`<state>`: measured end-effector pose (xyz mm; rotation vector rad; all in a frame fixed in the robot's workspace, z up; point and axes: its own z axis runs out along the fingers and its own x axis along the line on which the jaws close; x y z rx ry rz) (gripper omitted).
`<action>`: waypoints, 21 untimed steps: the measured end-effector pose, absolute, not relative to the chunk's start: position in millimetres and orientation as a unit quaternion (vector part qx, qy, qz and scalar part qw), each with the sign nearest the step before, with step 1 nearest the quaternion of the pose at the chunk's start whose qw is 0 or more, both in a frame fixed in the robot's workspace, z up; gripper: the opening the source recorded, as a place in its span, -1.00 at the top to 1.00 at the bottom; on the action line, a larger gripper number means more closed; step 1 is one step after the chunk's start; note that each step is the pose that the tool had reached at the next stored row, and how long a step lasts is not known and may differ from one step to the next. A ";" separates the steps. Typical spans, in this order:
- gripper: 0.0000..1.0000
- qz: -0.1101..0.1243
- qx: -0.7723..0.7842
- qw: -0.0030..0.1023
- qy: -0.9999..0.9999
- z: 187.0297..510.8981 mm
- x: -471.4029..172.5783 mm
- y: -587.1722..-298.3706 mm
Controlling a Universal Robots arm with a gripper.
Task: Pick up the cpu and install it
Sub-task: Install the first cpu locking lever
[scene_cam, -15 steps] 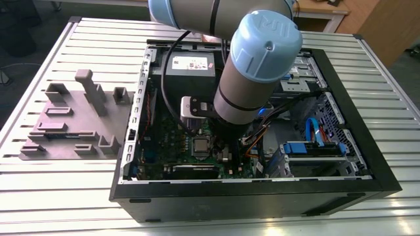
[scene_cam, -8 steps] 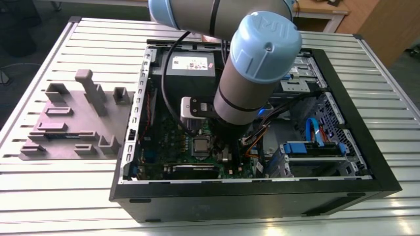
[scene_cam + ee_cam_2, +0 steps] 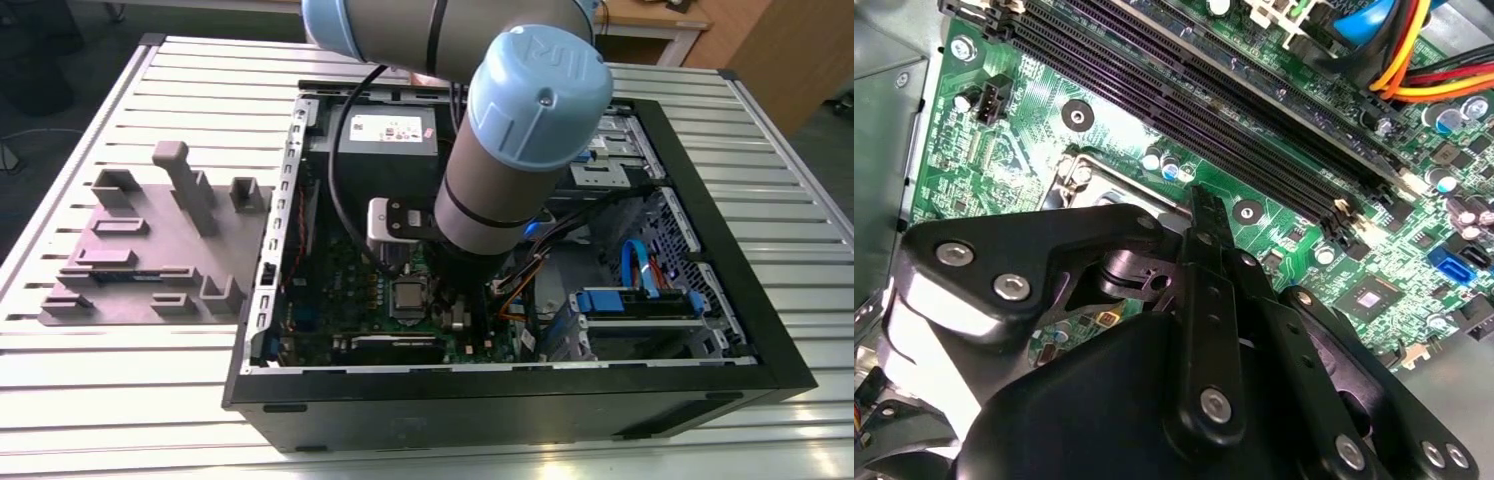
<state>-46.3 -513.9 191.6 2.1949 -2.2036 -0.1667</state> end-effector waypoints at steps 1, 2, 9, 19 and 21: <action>0.80 -0.054 0.705 0.013 -0.707 191.4 -46.3 -513.9; 0.80 -0.054 0.705 0.013 -0.707 191.2 -46.3 -513.9; 0.80 -0.054 0.705 0.013 -0.707 190.4 -44.8 -513.9; 0.80 -0.055 0.705 0.012 -0.707 189.8 -42.4 -513.9; 0.80 -0.055 0.705 0.012 -0.707 189.6 -41.7 -513.9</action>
